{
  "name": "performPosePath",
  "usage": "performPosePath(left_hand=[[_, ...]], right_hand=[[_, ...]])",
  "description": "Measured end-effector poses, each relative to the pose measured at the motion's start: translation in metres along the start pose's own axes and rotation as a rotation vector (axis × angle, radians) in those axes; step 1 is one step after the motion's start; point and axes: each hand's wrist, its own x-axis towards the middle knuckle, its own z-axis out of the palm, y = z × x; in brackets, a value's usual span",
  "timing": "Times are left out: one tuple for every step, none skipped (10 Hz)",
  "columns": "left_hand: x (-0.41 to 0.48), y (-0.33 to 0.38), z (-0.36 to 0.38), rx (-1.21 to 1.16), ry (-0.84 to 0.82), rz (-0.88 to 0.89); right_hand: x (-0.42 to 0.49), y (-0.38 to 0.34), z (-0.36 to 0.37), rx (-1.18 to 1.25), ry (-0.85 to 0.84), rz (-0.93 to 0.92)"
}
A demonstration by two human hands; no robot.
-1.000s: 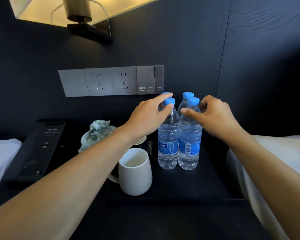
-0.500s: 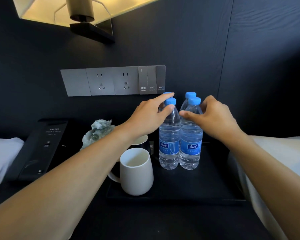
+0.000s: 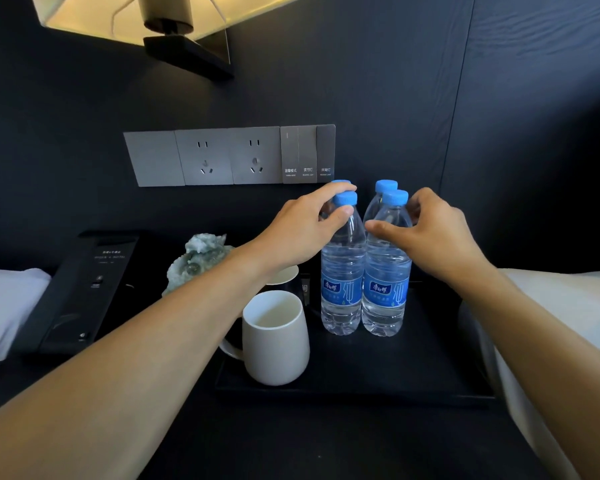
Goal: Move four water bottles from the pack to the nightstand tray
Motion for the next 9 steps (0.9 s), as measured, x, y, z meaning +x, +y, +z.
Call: performPosePath(left_hand=[[0.001,0.0,0.001,0.001,0.019,0.0],[0.002,0.001,0.002,-0.029,0.009,0.002],[0.002,0.0,0.004,-0.035,0.01,0.006],[0.002,-0.002,0.005,-0.029,0.025,0.011],[0.002,-0.002,0.005,-0.018,0.025,0.012],[0.003,-0.002,0.004,-0.043,0.016,0.001],[0.002,-0.003,0.007,-0.024,0.006,0.011],[0.003,0.001,0.005,-0.044,-0.001,0.003],[0.0,0.009,0.008,0.136,0.16,0.024]], right_hand=[[-0.003,-0.002,0.004,-0.056,0.033,0.009],[-0.003,-0.002,0.005,-0.073,0.032,0.013],[-0.003,-0.002,0.006,-0.076,0.036,0.014],[-0.003,-0.002,0.008,-0.098,0.05,0.029],[-0.004,-0.001,0.009,-0.101,0.059,0.035],[-0.004,0.0,0.009,-0.101,0.067,0.034],[-0.006,0.0,0.01,-0.116,0.067,0.021],[-0.007,-0.002,0.008,-0.111,0.056,0.036],[-0.012,-0.003,0.003,-0.021,0.068,0.063]])
